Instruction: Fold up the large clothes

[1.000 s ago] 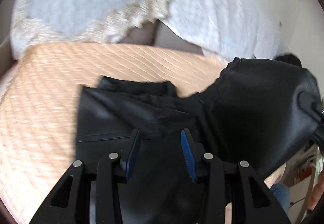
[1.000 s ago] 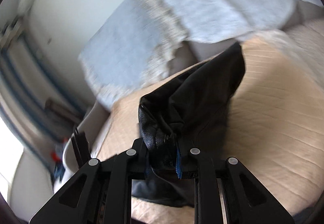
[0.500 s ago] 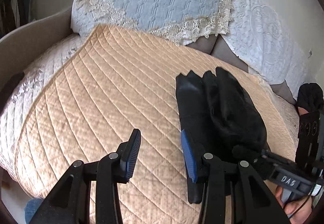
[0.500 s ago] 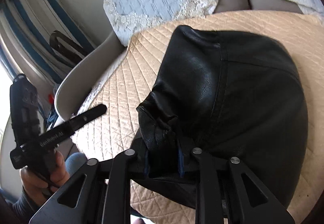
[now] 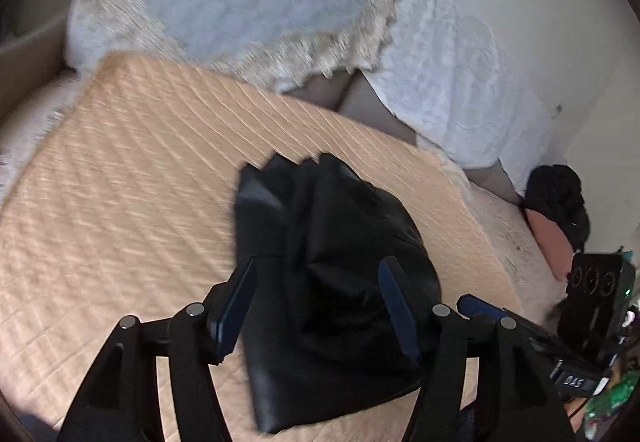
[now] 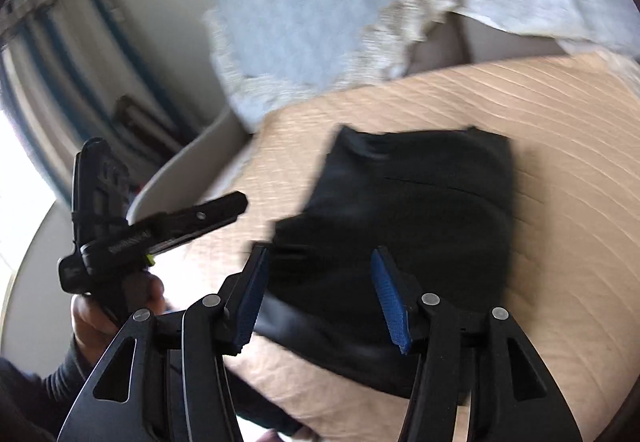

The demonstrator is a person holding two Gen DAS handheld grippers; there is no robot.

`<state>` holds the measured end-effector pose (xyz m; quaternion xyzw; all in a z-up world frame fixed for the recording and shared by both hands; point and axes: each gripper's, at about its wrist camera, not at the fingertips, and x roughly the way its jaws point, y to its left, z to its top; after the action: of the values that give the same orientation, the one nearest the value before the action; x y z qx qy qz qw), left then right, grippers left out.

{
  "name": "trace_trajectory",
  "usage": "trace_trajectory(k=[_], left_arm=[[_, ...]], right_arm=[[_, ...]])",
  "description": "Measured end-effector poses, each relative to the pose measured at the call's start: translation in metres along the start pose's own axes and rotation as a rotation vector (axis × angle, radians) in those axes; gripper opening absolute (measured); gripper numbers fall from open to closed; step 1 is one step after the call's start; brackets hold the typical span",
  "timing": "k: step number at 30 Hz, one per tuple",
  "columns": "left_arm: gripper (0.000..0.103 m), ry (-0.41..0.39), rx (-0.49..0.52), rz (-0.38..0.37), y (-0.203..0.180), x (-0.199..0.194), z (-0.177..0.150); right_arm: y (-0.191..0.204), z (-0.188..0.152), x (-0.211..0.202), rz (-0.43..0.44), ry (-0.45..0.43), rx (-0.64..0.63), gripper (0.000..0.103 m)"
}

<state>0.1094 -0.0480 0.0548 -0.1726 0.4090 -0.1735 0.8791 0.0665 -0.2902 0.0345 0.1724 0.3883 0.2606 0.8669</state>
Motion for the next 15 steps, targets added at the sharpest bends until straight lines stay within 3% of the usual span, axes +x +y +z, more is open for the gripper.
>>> trace_trajectory(k=[4,8,10,12,15], left_arm=[[0.066,0.138,-0.078,-0.03,0.004,0.052,0.008],[0.062,0.193,-0.156,-0.033,0.012,0.069,0.005],[0.016,0.21,-0.125,-0.05,0.006,0.068,-0.001],[0.009,0.188,-0.101,-0.07,0.0,0.055,-0.006],[0.008,0.107,-0.101,-0.087,-0.003,0.021,-0.016]], right_arm=[[-0.023,-0.002,0.0,-0.06,0.006,0.044,0.054],[-0.033,-0.009,-0.001,-0.071,0.02,0.055,0.054],[-0.033,-0.007,0.002,-0.072,0.027,0.06,0.054],[-0.032,-0.006,-0.003,-0.07,0.024,0.051,0.053],[-0.024,-0.004,-0.01,-0.072,0.001,0.002,0.053]])
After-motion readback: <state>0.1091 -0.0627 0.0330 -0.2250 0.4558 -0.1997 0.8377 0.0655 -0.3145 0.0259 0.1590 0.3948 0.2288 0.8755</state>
